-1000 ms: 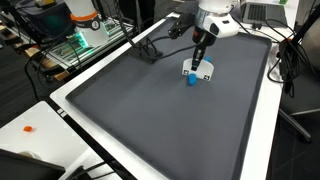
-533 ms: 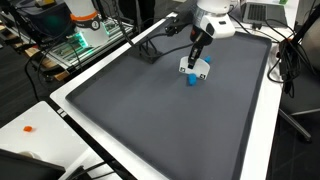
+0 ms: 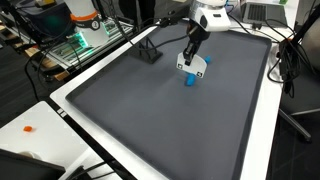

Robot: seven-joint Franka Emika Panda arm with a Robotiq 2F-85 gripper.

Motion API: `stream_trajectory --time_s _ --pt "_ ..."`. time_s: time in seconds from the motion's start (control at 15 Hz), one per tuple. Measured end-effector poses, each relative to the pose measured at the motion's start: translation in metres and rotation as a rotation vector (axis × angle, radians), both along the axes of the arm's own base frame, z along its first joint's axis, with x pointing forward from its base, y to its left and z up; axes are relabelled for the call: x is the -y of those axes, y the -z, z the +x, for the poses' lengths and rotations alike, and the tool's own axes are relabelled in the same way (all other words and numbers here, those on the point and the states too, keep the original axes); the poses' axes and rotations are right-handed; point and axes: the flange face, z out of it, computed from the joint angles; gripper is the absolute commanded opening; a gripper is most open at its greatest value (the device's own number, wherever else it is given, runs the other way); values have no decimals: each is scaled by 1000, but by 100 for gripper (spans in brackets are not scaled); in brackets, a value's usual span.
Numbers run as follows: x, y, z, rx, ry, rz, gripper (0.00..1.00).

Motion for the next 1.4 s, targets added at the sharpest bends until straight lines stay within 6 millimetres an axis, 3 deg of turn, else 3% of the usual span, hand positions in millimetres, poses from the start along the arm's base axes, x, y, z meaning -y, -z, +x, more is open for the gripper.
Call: stream_trajectory --time_s 0.73,1.07,1.4 --pt "6 -71 -54 65 438 76 1" --pt "4 -80 -90 52 694 84 1" --pt "-2 -76 -127 16 889 75 1"
